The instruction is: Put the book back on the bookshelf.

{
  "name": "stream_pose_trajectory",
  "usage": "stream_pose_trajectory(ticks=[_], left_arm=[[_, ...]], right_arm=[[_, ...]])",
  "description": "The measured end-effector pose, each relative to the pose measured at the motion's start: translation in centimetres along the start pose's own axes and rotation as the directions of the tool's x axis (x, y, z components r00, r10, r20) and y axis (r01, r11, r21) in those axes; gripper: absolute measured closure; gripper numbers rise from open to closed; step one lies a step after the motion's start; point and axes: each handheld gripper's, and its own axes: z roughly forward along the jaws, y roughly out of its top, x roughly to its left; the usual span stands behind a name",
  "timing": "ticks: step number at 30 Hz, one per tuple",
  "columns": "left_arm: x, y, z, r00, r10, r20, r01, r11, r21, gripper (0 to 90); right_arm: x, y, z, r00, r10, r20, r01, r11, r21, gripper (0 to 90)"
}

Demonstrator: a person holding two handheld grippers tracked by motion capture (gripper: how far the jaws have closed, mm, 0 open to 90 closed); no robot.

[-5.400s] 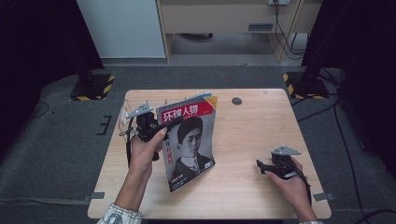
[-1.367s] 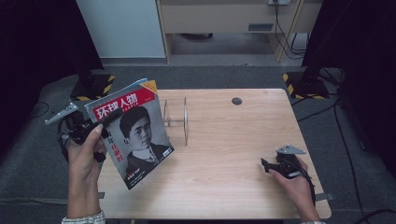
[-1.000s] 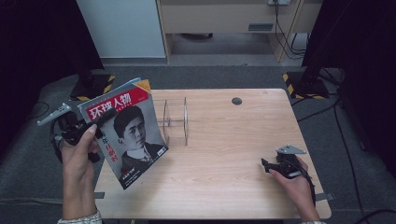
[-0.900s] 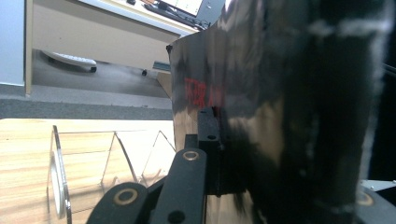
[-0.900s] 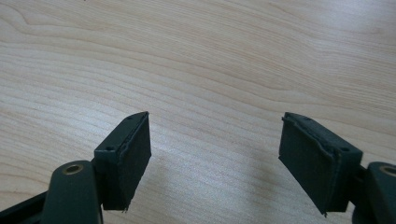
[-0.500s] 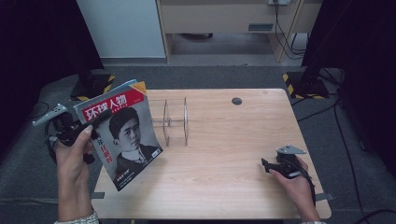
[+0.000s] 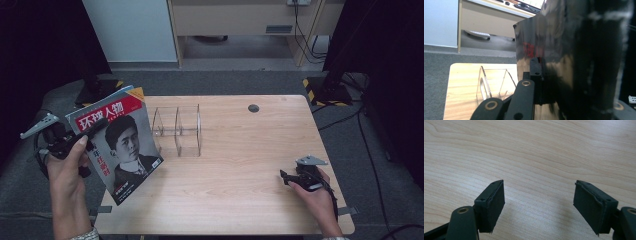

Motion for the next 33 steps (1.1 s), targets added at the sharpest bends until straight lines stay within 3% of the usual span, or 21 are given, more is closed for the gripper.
stream_pose_trajectory(ticks=[14,22,27,33], left_arm=[[0.6,0.1,-0.7,0.9989,0.011,-0.046,-0.011,0.9999,0.007,86.2],[1.6,-0.7,0.0,0.9922,0.03,-0.121,-0.029,0.9996,0.006,86.2],[2.3,-1.4,0.8,0.9911,0.025,-0.131,-0.029,0.9992,-0.029,86.2],[2.4,-2.0,1.6,0.9857,0.052,-0.16,-0.064,0.9957,-0.067,86.2]], right_arm=[[0.0,0.0,0.0,1.0,0.0,0.0,0.0,1.0,-0.001,25.4],[0.0,0.0,0.0,1.0,-0.001,0.0,0.001,1.0,-0.002,25.4],[0.0,0.0,0.0,1.0,0.003,0.001,-0.003,1.0,0.0,25.4],[0.1,0.0,0.0,1.0,0.001,-0.002,-0.001,1.0,-0.002,25.4]])
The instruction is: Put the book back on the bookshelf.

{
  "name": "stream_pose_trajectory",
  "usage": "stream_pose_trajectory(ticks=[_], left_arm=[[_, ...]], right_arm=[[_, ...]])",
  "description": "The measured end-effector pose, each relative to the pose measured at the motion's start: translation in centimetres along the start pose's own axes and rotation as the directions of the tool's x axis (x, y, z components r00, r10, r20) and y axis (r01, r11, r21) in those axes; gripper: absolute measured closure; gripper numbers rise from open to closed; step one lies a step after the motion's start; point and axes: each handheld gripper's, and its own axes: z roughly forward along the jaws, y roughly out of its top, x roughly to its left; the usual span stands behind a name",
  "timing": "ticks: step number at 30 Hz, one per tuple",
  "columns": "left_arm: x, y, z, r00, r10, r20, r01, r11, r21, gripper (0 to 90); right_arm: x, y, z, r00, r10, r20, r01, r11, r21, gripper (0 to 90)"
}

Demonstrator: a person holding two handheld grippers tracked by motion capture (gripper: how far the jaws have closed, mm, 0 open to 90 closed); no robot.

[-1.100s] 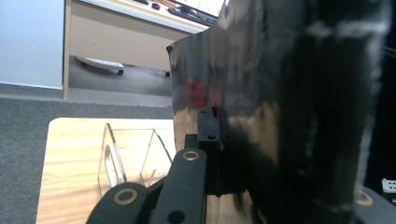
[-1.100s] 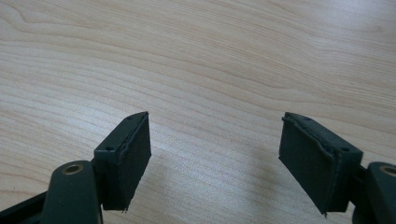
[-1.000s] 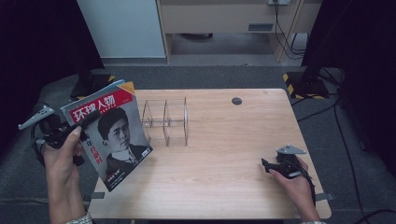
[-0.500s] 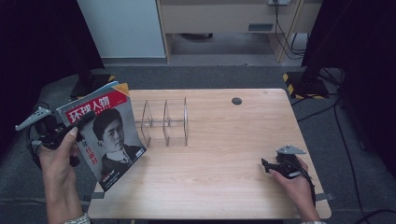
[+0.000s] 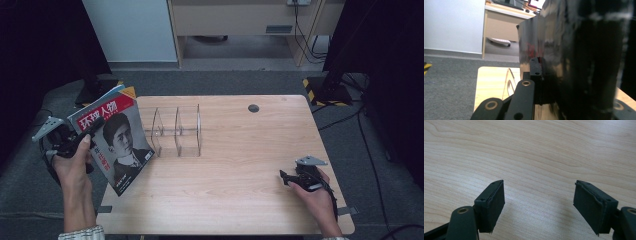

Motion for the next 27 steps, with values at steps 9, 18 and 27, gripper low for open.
stream_pose_trajectory(ticks=[9,18,27], left_arm=[[-0.4,-0.4,0.7,0.9992,0.037,-0.016,-0.037,0.9986,-0.039,86.2],[-0.2,-1.0,1.2,0.9988,0.042,-0.026,-0.044,0.9966,-0.07,86.3],[-0.8,-1.5,2.0,0.9968,0.06,-0.053,-0.064,0.9937,-0.092,86.2]], right_arm=[[0.0,0.0,0.0,1.0,0.002,0.002,-0.002,1.0,-0.002,25.5],[0.0,0.0,0.0,1.0,0.007,0.005,-0.007,1.0,-0.002,25.5],[-0.1,0.0,-0.1,1.0,0.005,0.004,-0.005,1.0,-0.002,25.5]])
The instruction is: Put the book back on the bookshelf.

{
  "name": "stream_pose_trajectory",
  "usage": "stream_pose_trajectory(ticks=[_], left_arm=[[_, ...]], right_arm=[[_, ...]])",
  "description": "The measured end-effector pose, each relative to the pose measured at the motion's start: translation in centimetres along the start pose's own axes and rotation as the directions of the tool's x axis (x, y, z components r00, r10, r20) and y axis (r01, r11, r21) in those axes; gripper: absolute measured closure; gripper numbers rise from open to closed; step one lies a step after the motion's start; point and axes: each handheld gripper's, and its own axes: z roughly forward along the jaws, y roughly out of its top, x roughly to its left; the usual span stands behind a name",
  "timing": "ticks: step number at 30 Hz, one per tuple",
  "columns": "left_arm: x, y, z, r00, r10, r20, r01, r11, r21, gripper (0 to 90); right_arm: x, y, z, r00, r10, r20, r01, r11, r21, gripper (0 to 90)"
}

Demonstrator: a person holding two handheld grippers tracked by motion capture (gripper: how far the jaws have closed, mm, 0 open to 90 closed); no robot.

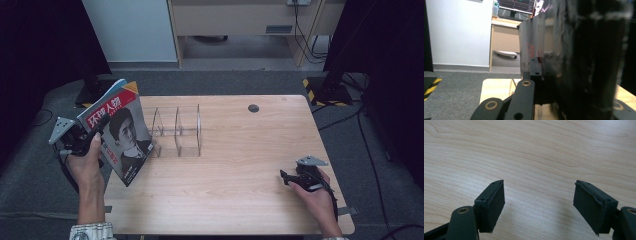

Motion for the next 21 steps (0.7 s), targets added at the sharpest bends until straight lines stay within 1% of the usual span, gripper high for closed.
stream_pose_trajectory(ticks=[1,6,10,21], left_arm=[[-0.2,-0.1,0.2,0.9999,0.009,-0.008,-0.009,0.9999,-0.007,86.3],[-0.6,-0.5,0.6,0.9994,0.022,-0.026,-0.023,0.9996,-0.016,86.2],[-0.7,-0.6,1.0,0.9992,0.025,-0.032,-0.026,0.9996,-0.014,86.2],[-1.4,-1.1,1.8,0.9979,0.049,-0.042,-0.051,0.998,-0.039,86.2]], right_arm=[[0.0,0.0,0.0,1.0,0.0,0.002,0.0,1.0,-0.002,25.5],[0.0,0.0,0.0,1.0,-0.002,-0.001,0.002,1.0,-0.001,25.5],[0.0,0.0,0.0,1.0,-0.002,0.0,0.002,1.0,0.0,25.5],[0.0,-0.1,0.1,1.0,-0.001,0.002,0.001,1.0,-0.001,25.5]])
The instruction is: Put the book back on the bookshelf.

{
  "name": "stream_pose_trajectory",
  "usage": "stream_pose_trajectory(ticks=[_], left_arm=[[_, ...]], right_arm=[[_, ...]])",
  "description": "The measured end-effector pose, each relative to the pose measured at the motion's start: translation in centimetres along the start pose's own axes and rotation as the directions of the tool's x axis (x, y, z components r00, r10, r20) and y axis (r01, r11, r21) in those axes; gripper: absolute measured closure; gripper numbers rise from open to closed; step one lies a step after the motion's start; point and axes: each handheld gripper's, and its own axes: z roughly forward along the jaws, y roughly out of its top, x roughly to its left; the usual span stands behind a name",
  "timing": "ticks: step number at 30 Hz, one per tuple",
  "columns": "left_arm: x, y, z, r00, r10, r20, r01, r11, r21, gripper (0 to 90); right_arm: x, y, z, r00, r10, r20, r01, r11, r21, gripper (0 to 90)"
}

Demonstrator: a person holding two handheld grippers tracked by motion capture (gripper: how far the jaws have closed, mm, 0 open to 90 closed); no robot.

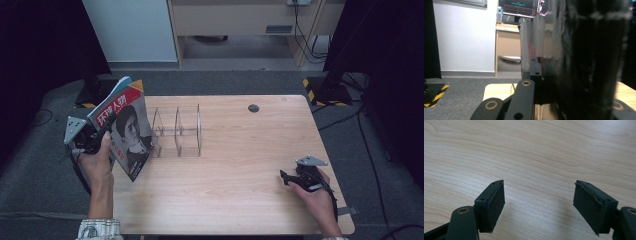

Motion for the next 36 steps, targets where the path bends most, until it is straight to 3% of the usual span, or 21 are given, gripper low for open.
stream_pose_trajectory(ticks=[19,36], left_arm=[[0.0,-0.5,0.7,0.9992,0.023,-0.034,-0.025,0.9991,-0.034,86.3],[-0.4,-1.1,1.6,0.9989,0.04,-0.026,-0.04,0.9988,-0.029,86.2]], right_arm=[[-0.1,-0.1,0.0,1.0,-0.004,0.001,0.004,1.0,0.0,25.5],[-0.1,-0.1,-0.2,1.0,0.005,0.001,-0.005,1.0,-0.004,25.4]])
